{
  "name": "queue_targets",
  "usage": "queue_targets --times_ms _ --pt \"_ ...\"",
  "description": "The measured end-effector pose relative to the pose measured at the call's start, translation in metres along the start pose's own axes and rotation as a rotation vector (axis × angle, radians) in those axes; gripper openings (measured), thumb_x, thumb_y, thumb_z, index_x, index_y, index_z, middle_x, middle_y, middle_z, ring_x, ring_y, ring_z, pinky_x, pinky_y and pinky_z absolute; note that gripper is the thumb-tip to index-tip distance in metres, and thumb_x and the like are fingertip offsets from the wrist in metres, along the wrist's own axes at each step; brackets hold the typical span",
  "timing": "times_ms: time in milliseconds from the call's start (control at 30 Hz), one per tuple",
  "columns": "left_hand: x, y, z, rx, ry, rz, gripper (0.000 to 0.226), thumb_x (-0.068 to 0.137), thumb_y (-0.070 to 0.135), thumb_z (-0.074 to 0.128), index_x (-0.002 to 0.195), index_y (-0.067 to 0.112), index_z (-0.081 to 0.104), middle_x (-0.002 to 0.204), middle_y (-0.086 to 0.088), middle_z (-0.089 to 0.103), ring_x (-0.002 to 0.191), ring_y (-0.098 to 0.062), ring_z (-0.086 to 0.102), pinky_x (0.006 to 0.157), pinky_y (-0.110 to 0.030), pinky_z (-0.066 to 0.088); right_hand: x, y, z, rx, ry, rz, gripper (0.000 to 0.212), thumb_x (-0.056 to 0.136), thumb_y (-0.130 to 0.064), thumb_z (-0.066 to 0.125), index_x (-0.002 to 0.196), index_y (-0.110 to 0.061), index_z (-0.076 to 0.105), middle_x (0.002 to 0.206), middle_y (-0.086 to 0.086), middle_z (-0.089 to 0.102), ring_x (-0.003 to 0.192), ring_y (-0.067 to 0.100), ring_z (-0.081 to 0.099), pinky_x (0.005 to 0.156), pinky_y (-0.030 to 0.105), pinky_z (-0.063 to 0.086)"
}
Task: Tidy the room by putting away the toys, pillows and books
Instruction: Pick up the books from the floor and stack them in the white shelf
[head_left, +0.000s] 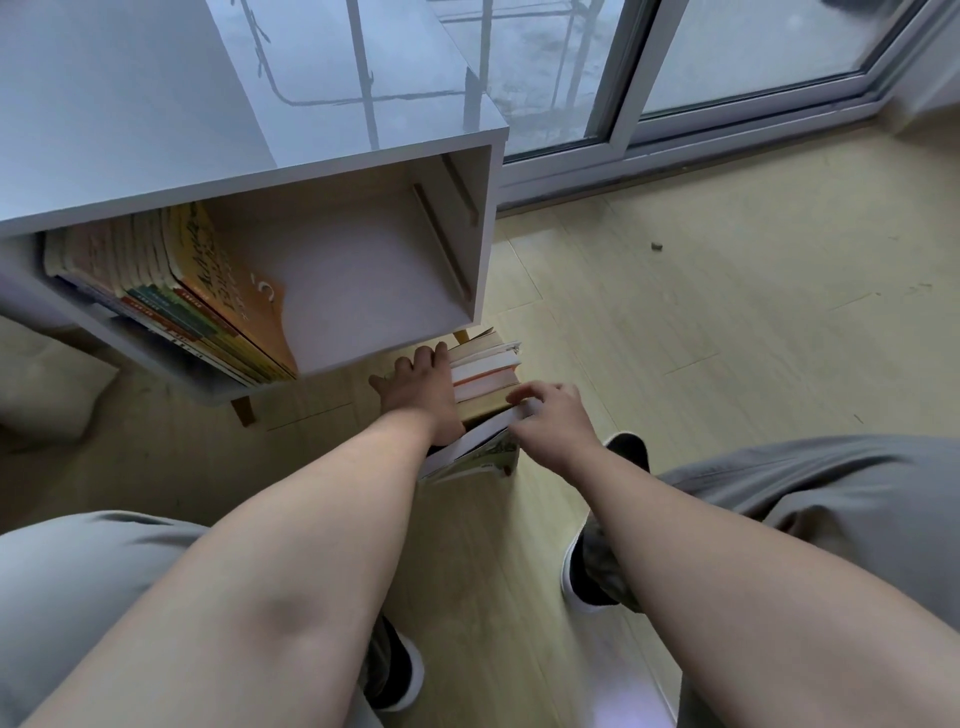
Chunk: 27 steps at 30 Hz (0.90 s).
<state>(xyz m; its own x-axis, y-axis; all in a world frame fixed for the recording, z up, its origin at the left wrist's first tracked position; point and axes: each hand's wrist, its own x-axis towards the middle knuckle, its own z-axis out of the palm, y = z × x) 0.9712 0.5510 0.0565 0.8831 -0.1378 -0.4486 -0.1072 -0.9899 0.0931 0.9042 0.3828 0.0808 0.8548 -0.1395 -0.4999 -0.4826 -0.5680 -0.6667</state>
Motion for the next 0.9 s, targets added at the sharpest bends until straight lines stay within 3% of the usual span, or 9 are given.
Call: queue_targets --times_ms 133,233,333,467,633,767,900 --pt "0.002 0.005 0.000 0.013 0.006 -0.012 0.106 0.065 0.043 0.079 0.150 0.020 0.021 0.149 -0.009 0.034 0.136 -0.035 0.035 0.106 -0.065 0.035 -0.004 0.002 0.002 -0.545 0.063 -0.147 0.040 0.085 -0.021 0.069 0.120 -0.033 0.053 0.121 0.001 0.036 0.085 0.028 0.058 0.077 0.040 0.055" --pt "0.005 0.005 -0.001 0.021 0.012 0.018 0.104 0.063 0.043 0.078 0.148 0.018 0.024 0.147 -0.010 0.038 0.136 -0.034 0.036 0.109 -0.064 0.032 -0.002 0.004 0.005 -0.812 0.181 -0.274 0.035 0.085 -0.031 0.067 0.118 -0.028 0.054 0.124 0.004 0.045 0.092 0.033 0.059 0.087 0.041 0.046" --pt "0.007 0.002 -0.002 0.043 0.043 0.040 0.103 0.063 0.042 0.077 0.148 0.015 0.026 0.147 -0.010 0.040 0.138 -0.033 0.035 0.115 -0.065 0.022 0.001 0.008 0.009 -0.938 0.213 -0.386 0.038 0.085 -0.035 0.068 0.121 -0.027 0.057 0.134 0.004 0.048 0.120 0.031 0.049 0.102 0.048 0.034" --pt "0.009 -0.003 0.000 -0.006 0.079 0.059 0.095 0.060 0.041 0.077 0.140 0.015 0.033 0.139 -0.009 0.047 0.129 -0.031 0.044 0.103 -0.047 0.038 0.001 0.014 0.015 -1.015 0.133 -0.574 0.031 0.086 -0.030 0.068 0.117 -0.031 0.068 0.134 0.006 0.049 0.131 0.032 0.040 0.110 0.051 0.027" --pt "0.010 -0.007 0.000 -0.032 0.093 0.079 0.090 0.064 0.039 0.073 0.140 0.017 0.033 0.136 -0.008 0.050 0.126 -0.030 0.047 0.098 -0.045 0.038 -0.003 0.014 0.013 -1.161 -0.029 -0.649 0.023 0.099 -0.028 0.053 0.120 -0.027 0.062 0.122 0.002 0.059 0.117 0.027 0.051 0.098 0.040 0.036" --pt "0.011 -0.007 0.000 -0.037 0.071 0.084 0.096 0.064 0.047 0.075 0.145 0.020 0.032 0.139 -0.006 0.049 0.128 -0.029 0.046 0.101 -0.047 0.038 -0.001 0.012 -0.008 -1.183 -0.078 -0.529 0.020 0.101 -0.026 0.052 0.121 -0.026 0.055 0.113 0.002 0.066 0.103 0.028 0.061 0.079 0.037 0.042" --pt "0.007 -0.008 0.001 -0.037 0.061 0.087 0.095 0.060 0.044 0.077 0.142 0.022 0.034 0.137 -0.002 0.049 0.127 -0.026 0.046 0.099 -0.045 0.037 0.004 0.014 -0.049 -1.200 -0.072 -0.312 0.022 0.091 -0.022 0.067 0.105 -0.029 0.051 0.108 0.000 0.066 0.097 0.028 0.066 0.066 0.033 0.039"
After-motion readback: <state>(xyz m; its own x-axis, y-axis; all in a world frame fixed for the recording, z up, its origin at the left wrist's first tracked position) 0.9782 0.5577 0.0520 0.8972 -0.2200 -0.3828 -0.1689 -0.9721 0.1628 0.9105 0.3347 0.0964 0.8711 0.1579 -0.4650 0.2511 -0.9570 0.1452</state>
